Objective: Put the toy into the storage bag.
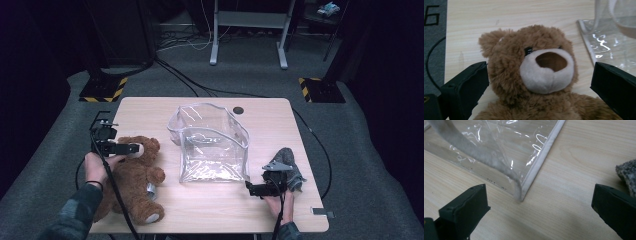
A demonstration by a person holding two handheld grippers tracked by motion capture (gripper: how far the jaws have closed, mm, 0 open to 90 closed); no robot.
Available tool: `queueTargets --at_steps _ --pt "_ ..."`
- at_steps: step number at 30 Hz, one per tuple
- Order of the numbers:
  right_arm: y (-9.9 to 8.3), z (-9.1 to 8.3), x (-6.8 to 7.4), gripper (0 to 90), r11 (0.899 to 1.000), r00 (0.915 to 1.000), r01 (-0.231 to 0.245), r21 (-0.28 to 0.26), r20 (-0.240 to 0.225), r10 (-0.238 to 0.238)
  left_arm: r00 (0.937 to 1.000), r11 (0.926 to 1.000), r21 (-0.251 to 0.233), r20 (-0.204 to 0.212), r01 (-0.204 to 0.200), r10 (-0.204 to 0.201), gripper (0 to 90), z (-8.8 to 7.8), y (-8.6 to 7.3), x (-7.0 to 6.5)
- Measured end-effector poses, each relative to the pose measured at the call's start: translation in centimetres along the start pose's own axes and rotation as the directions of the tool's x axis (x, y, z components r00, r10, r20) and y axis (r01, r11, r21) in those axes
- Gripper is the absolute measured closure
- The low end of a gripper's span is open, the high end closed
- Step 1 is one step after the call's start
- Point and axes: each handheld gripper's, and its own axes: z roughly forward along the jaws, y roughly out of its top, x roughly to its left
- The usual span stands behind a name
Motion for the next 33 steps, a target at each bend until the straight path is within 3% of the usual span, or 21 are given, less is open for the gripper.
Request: queueTargets --at_steps 3,8,9,10,12,15,21,22,24,31,33 --pt "-0.4 0.2 0.3 0.2 1.000 1.0000 -0.003 0.001 0.005 0.003 0.9999 0.9993 0.035 -0.002 0.010 -0.010 0.4 0.9 -0.6 -0.2" --pt "-0.8 0.5 0.5 0.2 1.000 0.9997 0.015 0.006 0.020 -0.015 0.9995 0.9976 0.064 -0.020 -0.024 0.025 0.1 1.9 -1.8 -1.1" --pt "-0.9 0.6 0.6 0.2 1.000 0.9997 0.013 0.009 0.021 -0.014 0.9996 0.9974 0.070 -0.021 -0.015 0.017 0.1 2.1 -2.0 -1.3" --pt "-0.9 0.7 0.6 0.2 1.000 0.9997 0.013 0.013 0.022 -0.013 0.9990 0.9964 0.077 -0.025 -0.035 0.037 0.1 2.2 -2.1 -1.3" --pt "-1.1 0.9 0.7 0.2 1.000 0.9994 0.021 0.014 0.025 -0.022 0.9991 0.9963 0.082 -0.031 -0.026 0.029 0.1 2.7 -2.3 -1.5" --pt "-1.3 1.2 0.8 0.1 1.000 0.9994 0.007 0.017 0.035 -0.007 0.9990 0.9939 0.109 -0.039 -0.019 0.023 0.1 3.7 -2.8 -1.5" --pt "-1.6 1.3 0.6 0.4 0.999 0.9992 0.023 0.024 0.032 -0.024 0.9956 0.9883 0.151 -0.086 -0.024 0.037 1.8 5.3 -3.9 -1.0" --pt "-1.6 1.3 0.7 0.7 1.000 0.9996 0.004 0.020 0.030 -0.004 0.9960 0.9888 0.148 -0.085 -0.014 0.027 3.9 5.4 -4.3 -0.8" --pt "-1.6 1.3 0.6 0.8 1.000 0.9995 0.010 0.020 0.030 -0.010 0.9962 0.9896 0.142 -0.080 -0.024 0.035 6.2 5.5 -4.5 -0.7" --pt "-1.6 1.3 0.6 2.7 1.000 0.9992 -0.009 0.004 0.039 0.009 0.9982 0.9936 0.113 -0.056 -0.013 0.019 30.6 5.7 -5.0 -0.3" --pt "-1.7 1.3 0.4 3.2 1.000 0.9995 -0.004 -0.004 0.033 0.004 0.9970 0.9917 0.120 -0.055 -0.046 0.053 38.2 5.7 -4.9 -0.3"
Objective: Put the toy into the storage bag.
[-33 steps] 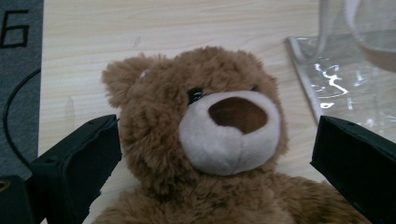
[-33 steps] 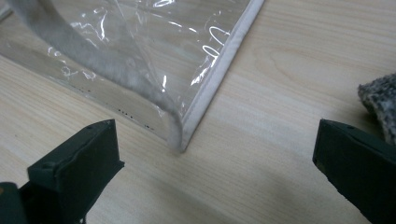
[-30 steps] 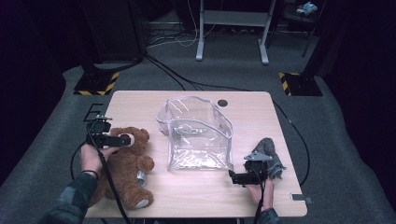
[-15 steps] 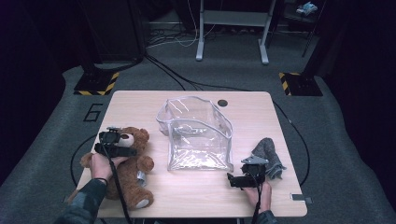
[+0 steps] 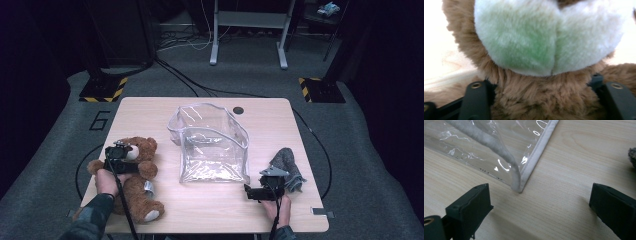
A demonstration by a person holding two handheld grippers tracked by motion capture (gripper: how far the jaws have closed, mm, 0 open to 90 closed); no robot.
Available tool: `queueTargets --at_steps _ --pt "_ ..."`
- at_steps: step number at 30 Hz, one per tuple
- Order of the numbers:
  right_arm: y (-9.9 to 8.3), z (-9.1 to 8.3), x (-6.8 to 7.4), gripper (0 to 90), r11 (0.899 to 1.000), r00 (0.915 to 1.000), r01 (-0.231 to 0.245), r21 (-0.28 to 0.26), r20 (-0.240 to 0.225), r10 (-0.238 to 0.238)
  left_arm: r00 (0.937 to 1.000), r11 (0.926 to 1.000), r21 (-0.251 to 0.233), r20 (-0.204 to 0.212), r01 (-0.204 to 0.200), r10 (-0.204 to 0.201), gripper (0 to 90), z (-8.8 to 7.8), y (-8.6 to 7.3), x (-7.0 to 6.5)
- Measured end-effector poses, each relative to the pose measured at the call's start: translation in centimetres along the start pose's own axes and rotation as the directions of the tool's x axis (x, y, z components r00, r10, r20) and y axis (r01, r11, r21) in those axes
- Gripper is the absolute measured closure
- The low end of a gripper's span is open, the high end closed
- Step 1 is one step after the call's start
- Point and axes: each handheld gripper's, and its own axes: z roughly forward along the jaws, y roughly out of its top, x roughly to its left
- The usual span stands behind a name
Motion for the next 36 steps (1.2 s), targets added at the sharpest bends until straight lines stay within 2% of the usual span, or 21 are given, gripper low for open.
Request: queueTargets --at_steps 3,5,8,13,14,15,16,18,19,21,25,27,30,31,36 --pt "0.0 -0.1 0.0 3.7 1.000 1.0000 -0.008 0.000 -0.003 0.008 0.9997 0.9996 -0.016 0.000 -0.022 0.022 41.6 -0.3 0.0 0.0" --pt "-0.1 -0.1 -0.1 4.2 1.000 0.9998 -0.018 -0.005 -0.006 0.018 0.9997 0.9993 -0.029 0.006 -0.021 0.022 43.5 -0.6 -0.1 0.1" --pt "-0.1 -0.2 -0.2 4.3 1.000 0.9996 -0.025 -0.011 -0.016 0.025 0.9994 0.9989 -0.048 0.033 -0.003 0.005 45.6 -1.1 -0.1 0.7" --pt "0.0 0.0 0.0 2.6 1.000 0.9999 -0.007 -0.006 -0.009 0.007 0.9985 0.9933 -0.113 0.051 0.023 -0.017 46.6 -2.3 0.0 1.5" --pt "0.0 0.0 0.0 2.4 1.000 0.9999 -0.003 -0.002 -0.015 0.003 0.9982 0.9907 -0.132 0.056 0.030 -0.023 46.9 -2.6 0.1 1.6" --pt "0.0 0.0 0.0 2.1 1.000 0.9998 0.019 0.005 -0.002 -0.019 0.9976 0.9884 -0.148 0.065 0.035 -0.025 47.3 -2.8 0.1 1.7" --pt "0.0 0.1 0.1 2.0 1.000 0.9998 0.017 0.005 -0.005 -0.017 0.9977 0.9858 -0.165 0.063 0.033 -0.022 47.5 -3.0 0.2 1.8" --pt "0.0 0.1 0.3 1.8 0.999 0.9990 0.043 0.014 0.011 -0.043 0.9977 0.9819 -0.185 0.062 0.039 -0.028 48.0 -3.6 0.4 1.8" --pt "0.0 0.3 0.6 1.6 0.999 0.9984 0.045 0.018 0.033 -0.045 0.9974 0.9789 -0.199 0.065 0.044 -0.032 48.4 -3.8 0.5 1.9" --pt "0.0 0.3 0.6 1.6 0.999 0.9984 0.051 0.018 0.024 -0.052 0.9978 0.9754 -0.216 0.060 0.041 -0.029 48.5 -4.2 0.7 1.9" --pt "0.0 0.3 0.4 1.7 0.998 0.9981 0.056 0.018 0.023 -0.057 0.9971 0.9605 -0.272 0.061 0.061 -0.047 49.2 -5.0 1.2 2.0" --pt "0.0 0.3 0.3 1.9 0.998 0.9978 0.064 0.014 0.016 -0.065 0.9966 0.9558 -0.286 0.065 0.066 -0.049 49.4 -5.4 1.5 2.0" --pt "0.0 0.3 0.4 2.1 0.998 0.9978 0.060 0.009 0.027 -0.060 0.9971 0.9460 -0.318 0.064 0.061 -0.043 49.4 -6.0 1.9 1.9" --pt "0.0 0.3 0.4 2.1 0.998 0.9978 0.060 0.009 0.027 -0.060 0.9968 0.9458 -0.319 0.067 0.063 -0.044 49.4 -6.2 2.1 1.9" --pt "0.0 0.3 0.4 2.1 0.998 0.9979 0.060 0.012 0.026 -0.060 0.9972 0.9280 -0.367 0.061 0.062 -0.042 49.4 -7.1 3.0 1.7"
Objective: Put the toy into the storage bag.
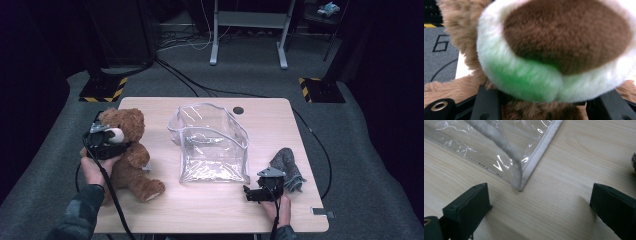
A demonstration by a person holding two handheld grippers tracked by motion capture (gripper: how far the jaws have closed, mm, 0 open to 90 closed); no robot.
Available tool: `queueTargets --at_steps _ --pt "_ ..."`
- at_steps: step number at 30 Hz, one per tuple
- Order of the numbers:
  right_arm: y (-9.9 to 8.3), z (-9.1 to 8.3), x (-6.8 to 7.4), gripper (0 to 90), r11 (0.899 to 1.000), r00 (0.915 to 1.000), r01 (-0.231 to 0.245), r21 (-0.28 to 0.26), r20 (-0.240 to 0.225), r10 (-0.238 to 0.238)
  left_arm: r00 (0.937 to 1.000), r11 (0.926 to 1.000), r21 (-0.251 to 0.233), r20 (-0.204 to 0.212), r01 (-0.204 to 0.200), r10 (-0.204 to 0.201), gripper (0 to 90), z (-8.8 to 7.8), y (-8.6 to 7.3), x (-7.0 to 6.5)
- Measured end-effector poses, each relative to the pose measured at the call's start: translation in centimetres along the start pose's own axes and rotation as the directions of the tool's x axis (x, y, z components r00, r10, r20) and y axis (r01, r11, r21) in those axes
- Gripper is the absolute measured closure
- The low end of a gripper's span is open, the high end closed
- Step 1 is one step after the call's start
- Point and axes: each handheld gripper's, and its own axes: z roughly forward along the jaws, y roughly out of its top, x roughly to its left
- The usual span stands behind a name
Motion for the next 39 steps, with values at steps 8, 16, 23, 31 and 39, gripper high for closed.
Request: queueTargets --at_steps 8,16,23,31,39 --pt "0.0 0.0 0.0 2.2 1.000 1.0000 0.009 -0.002 -0.001 -0.009 0.9999 0.9979 -0.064 -0.009 -0.010 0.009 49.5 -1.2 2.2 -0.3" --pt "-0.1 0.0 -0.1 2.2 1.000 0.9998 0.020 0.002 -0.005 -0.020 0.9995 0.9924 -0.121 -0.019 -0.025 0.023 49.5 -2.2 4.5 -0.5" --pt "-0.1 0.0 -0.1 2.2 1.000 0.9997 0.023 0.002 -0.006 -0.023 0.9992 0.9881 -0.150 -0.026 -0.034 0.031 49.5 -2.3 6.3 -0.7" --pt "0.0 -0.1 -0.1 2.2 1.000 0.9997 0.023 0.008 -0.008 -0.023 0.9985 0.9850 -0.166 -0.036 -0.046 0.040 49.4 -2.3 8.1 -1.0" --pt "0.0 -0.1 -0.1 2.2 1.000 0.9996 0.026 0.008 -0.009 -0.026 0.9966 0.9784 -0.194 -0.055 -0.070 0.060 49.3 -2.9 10.1 -1.3"
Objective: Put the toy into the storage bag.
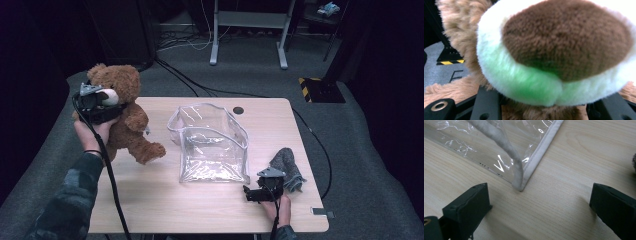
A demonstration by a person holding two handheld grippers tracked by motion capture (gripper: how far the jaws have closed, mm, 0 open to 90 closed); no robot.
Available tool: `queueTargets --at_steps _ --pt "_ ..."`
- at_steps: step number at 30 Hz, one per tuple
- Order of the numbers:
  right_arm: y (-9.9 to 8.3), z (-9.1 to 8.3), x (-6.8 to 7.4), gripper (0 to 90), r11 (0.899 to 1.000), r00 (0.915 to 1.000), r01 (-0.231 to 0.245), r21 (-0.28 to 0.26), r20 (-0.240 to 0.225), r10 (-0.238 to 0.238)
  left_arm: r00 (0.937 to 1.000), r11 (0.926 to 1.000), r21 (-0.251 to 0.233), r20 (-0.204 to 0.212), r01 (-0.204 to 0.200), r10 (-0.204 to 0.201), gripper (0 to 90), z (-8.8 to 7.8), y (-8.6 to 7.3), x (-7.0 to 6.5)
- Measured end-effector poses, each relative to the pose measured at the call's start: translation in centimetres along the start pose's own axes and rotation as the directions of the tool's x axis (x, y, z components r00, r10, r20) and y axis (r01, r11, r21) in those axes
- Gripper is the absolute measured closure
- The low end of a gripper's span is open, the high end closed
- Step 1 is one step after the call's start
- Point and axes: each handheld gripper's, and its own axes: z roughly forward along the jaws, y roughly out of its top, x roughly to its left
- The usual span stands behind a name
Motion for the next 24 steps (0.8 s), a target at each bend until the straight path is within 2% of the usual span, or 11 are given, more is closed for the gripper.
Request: queueTargets --at_steps 11,24 --pt "0.0 0.0 0.0 2.2 1.000 1.0000 0.001 0.000 0.000 -0.001 0.9998 0.9986 -0.050 -0.005 -0.017 0.017 49.2 -0.3 3.6 -0.8" --pt "0.0 0.0 0.0 2.2 1.000 1.0000 0.000 -0.006 0.001 0.000 0.9996 0.9953 -0.093 -0.009 -0.027 0.027 49.0 -0.2 7.0 -1.9"
